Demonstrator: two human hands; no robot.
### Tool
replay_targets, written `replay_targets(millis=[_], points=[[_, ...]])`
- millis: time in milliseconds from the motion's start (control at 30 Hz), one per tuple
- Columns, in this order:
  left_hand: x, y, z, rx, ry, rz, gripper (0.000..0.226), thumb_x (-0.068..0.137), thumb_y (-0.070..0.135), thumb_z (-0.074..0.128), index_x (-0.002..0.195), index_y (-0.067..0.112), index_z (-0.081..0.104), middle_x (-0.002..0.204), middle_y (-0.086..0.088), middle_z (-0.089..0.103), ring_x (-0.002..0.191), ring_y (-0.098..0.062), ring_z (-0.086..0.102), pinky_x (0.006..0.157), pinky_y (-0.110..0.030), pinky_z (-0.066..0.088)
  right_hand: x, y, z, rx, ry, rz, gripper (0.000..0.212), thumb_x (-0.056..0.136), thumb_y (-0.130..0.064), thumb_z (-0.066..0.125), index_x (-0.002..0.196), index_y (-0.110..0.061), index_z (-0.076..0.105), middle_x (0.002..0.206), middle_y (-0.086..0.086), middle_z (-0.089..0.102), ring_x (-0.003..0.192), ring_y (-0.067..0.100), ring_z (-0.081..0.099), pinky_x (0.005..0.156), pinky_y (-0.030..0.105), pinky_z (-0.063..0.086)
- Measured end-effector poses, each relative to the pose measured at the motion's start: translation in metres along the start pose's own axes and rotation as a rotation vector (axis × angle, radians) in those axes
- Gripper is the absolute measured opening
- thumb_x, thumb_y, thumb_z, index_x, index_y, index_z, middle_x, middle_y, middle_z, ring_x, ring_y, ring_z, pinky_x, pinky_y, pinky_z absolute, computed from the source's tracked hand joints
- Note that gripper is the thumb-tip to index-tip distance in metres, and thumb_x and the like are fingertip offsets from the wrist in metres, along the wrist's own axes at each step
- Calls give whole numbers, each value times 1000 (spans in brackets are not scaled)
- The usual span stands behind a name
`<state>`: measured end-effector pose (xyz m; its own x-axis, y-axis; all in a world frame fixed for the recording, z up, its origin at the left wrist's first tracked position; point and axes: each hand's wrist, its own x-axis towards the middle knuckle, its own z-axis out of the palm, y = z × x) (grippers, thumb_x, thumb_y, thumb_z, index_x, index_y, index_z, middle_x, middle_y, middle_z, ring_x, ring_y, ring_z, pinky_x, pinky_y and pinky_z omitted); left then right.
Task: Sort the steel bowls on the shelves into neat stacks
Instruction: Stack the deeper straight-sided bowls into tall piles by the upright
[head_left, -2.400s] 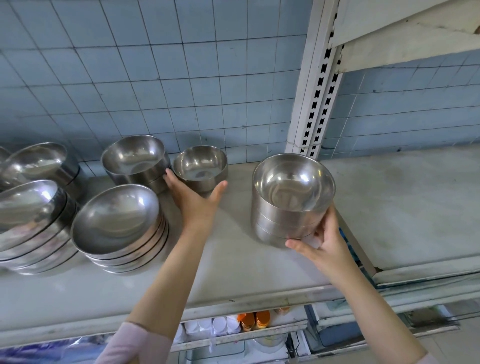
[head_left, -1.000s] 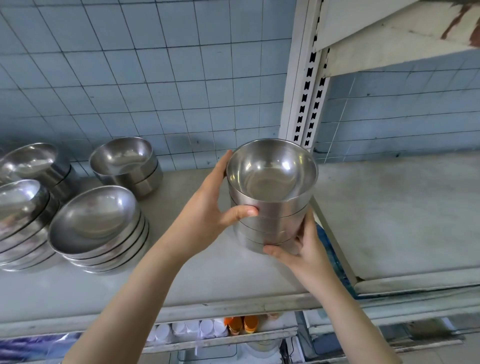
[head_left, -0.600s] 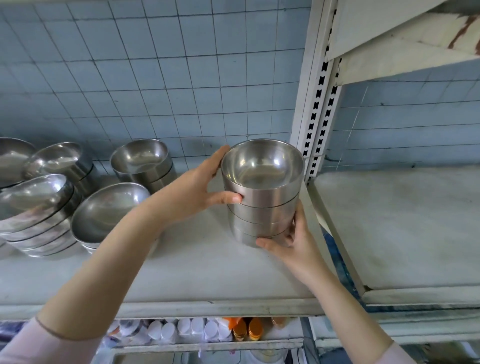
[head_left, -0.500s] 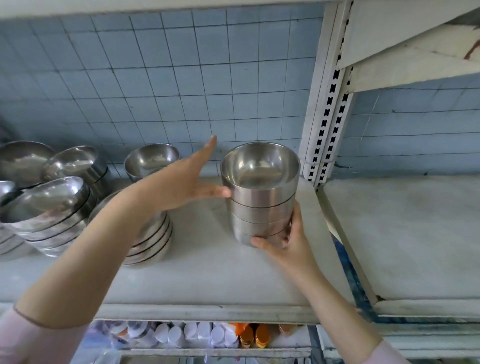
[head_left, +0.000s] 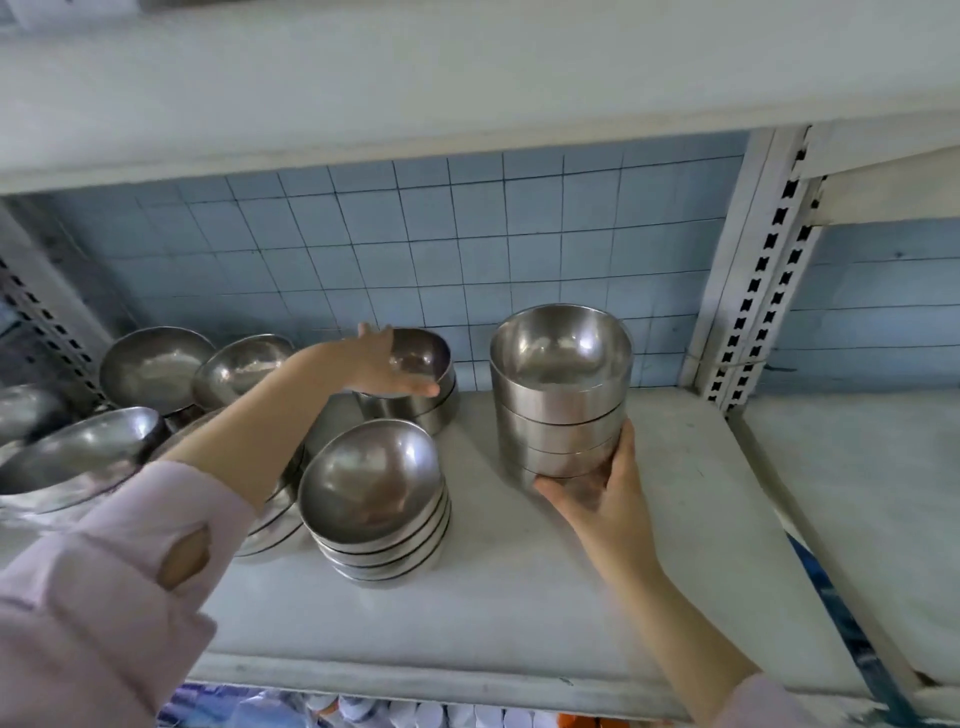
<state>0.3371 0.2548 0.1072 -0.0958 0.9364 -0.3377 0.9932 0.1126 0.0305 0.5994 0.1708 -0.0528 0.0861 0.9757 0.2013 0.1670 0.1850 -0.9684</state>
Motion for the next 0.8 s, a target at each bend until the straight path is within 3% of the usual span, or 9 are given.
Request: replay_targets(millis=[100,167,233,300,367,467,533,633,800], points=[[16,-8,8,-49,-21,7,138,56,84,60,153,16,-10,161,-11,-11,145,-38,22,116,-50,25,0,2,3,-22,26,-26,115,60,-52,87,153,-29,23,140,-10,56,125,6,57,104,42,50],[19,-9,11,-91,14,13,137,56,83,65,154,19,-5,161,-12,0,144,-37,22,115,-50,27,0,3,4,-38,35,-41,114,61,-50,88,153,-30,23,140,-11,57,124,7,58,103,42,51],[17,-8,12,-84,91,46,129,59,79,66,154,20,3,159,-13,15,142,-37,25,114,-51,27,-1,4,5,-56,39,-54,112,63,-45,89,153,-32,23,138,-13,57,123,5,58,102,39,51],[13,-10,7,-58,166,74,116,71,71,64,154,16,5,159,-13,17,143,-36,23,115,-49,23,-2,3,5,-62,42,-60,109,65,-39,90,152,-34,24,135,-16,58,120,1,59,101,33,51],[4,-16,-6,-109,224,70,117,67,75,65,153,20,8,155,-12,25,139,-38,27,112,-50,27,-2,2,6,-61,48,-62,108,65,-38,90,151,-36,25,134,-17,58,120,1,59,101,31,51],[-13,-23,-34,-286,330,141,119,46,85,67,141,24,30,129,-1,52,118,-29,51,101,-44,42,-2,0,6,-58,55,-56,107,63,-43,89,150,-37,26,134,-17,59,121,3,59,102,34,51],[-28,-16,-54,-358,360,251,105,60,74,71,142,22,31,116,6,53,103,-21,55,90,-33,41,-3,0,7,-66,61,-45,110,61,-49,87,151,-37,25,136,-17,58,122,3,58,103,36,51],[-50,19,-77,-475,355,377,99,71,65,69,150,29,19,131,3,47,106,-20,49,84,-32,37,-2,0,7,-94,71,-29,118,59,-56,87,153,-35,20,141,-14,55,126,5,56,105,40,50],[-72,84,-75,-481,132,576,110,61,70,70,151,35,16,148,2,40,120,-20,47,92,-33,41,-2,3,6,-110,84,-31,119,58,-58,85,154,-35,19,140,-18,54,124,1,56,104,36,50]])
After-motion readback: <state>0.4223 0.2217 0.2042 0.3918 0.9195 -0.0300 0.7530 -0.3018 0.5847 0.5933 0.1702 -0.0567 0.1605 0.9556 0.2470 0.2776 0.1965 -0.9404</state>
